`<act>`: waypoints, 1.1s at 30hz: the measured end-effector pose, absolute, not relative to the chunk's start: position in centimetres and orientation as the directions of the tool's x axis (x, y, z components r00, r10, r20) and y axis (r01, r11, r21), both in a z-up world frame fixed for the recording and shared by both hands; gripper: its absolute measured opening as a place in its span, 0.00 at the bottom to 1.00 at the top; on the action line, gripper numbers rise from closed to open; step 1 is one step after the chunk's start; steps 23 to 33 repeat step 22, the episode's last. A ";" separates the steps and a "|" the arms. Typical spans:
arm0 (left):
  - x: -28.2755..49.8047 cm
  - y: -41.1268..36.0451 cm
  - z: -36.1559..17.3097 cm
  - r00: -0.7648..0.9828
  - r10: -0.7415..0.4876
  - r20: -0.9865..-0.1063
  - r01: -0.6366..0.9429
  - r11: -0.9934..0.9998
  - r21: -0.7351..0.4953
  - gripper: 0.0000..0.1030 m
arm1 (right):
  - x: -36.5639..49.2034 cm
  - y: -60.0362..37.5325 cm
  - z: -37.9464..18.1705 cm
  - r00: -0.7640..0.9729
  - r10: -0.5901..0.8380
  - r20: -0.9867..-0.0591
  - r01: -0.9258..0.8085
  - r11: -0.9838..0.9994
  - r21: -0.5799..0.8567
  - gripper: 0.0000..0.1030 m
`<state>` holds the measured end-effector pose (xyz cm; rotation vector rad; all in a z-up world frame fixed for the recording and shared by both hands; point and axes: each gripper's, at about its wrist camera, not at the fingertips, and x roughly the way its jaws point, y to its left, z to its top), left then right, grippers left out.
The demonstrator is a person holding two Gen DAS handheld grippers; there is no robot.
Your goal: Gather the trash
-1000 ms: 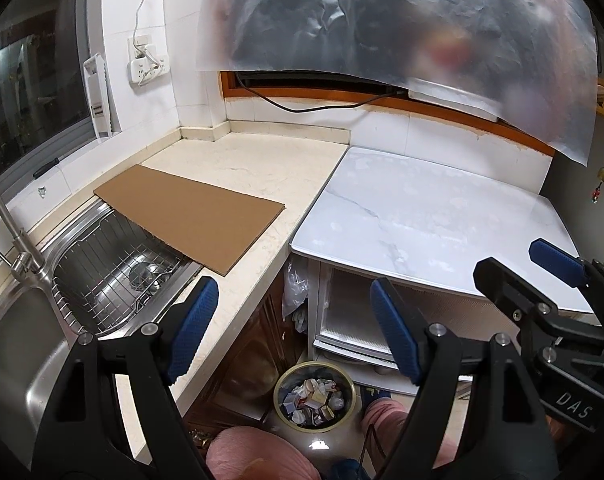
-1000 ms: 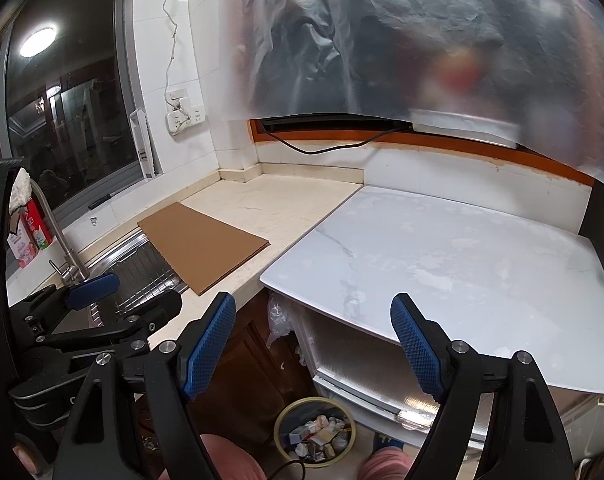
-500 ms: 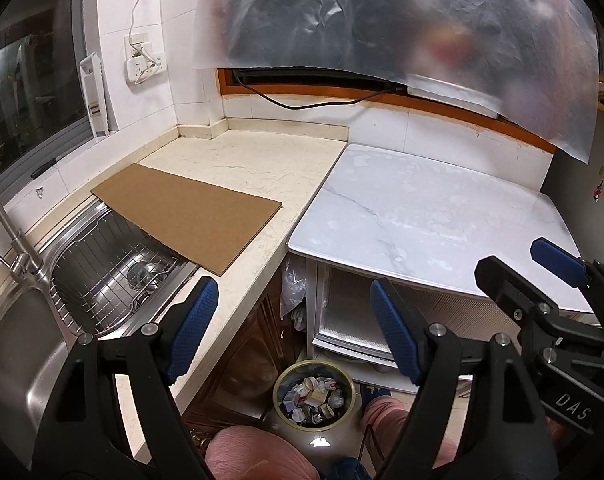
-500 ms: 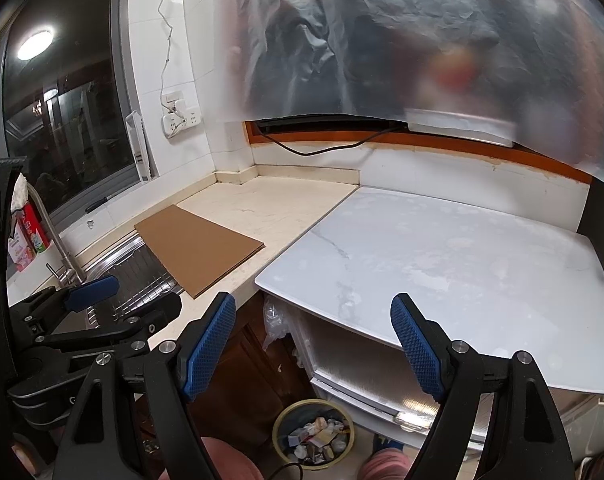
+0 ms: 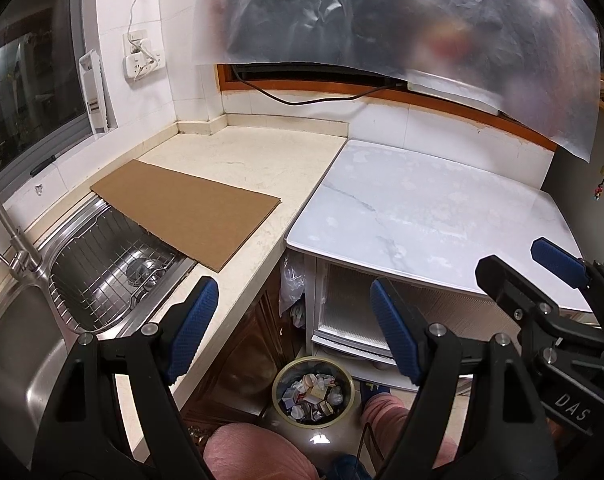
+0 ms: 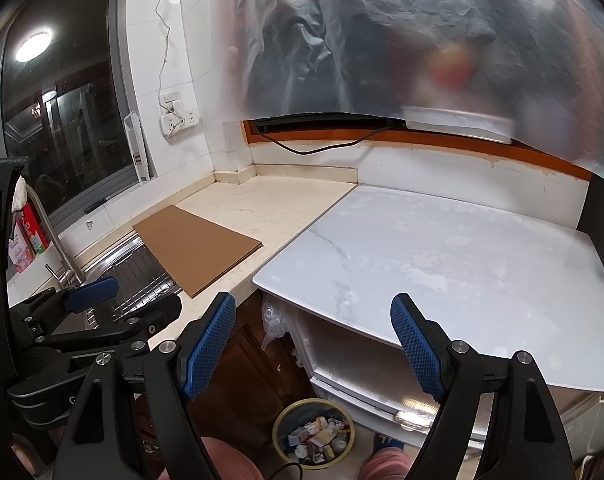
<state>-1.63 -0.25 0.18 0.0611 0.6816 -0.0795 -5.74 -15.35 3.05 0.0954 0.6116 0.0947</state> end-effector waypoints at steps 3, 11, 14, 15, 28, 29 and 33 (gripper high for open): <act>-1.6 -0.1 0.0 0.769 -0.051 -0.637 0.094 0.995 0.034 0.74 | -5.8 -15.3 3.0 0.814 0.117 -0.569 -0.060 0.991 0.118 0.79; -1.6 0.3 -0.1 0.768 -0.044 -0.639 0.093 0.995 0.043 0.74 | -6.0 -15.0 2.6 0.813 0.115 -0.571 -0.057 0.991 0.119 0.79; -1.6 0.4 -0.2 0.765 -0.044 -0.642 0.093 0.995 0.043 0.74 | -6.1 -14.8 2.6 0.812 0.113 -0.573 -0.054 0.991 0.120 0.79; -1.5 0.4 -0.2 0.764 -0.044 -0.643 0.093 0.995 0.043 0.74 | -6.1 -14.7 2.5 0.812 0.114 -0.573 -0.054 0.991 0.120 0.79; -1.4 0.2 -0.1 0.762 -0.045 -0.646 0.095 0.995 0.043 0.74 | -6.1 -14.7 2.5 0.812 0.113 -0.573 -0.054 0.991 0.120 0.79; -1.4 0.2 -0.1 0.762 -0.045 -0.646 0.095 0.995 0.043 0.74 | -6.1 -14.7 2.5 0.812 0.113 -0.573 -0.054 0.991 0.120 0.79; -1.4 0.2 -0.1 0.762 -0.045 -0.646 0.095 0.995 0.043 0.74 | -6.1 -14.7 2.5 0.812 0.113 -0.573 -0.054 0.991 0.120 0.79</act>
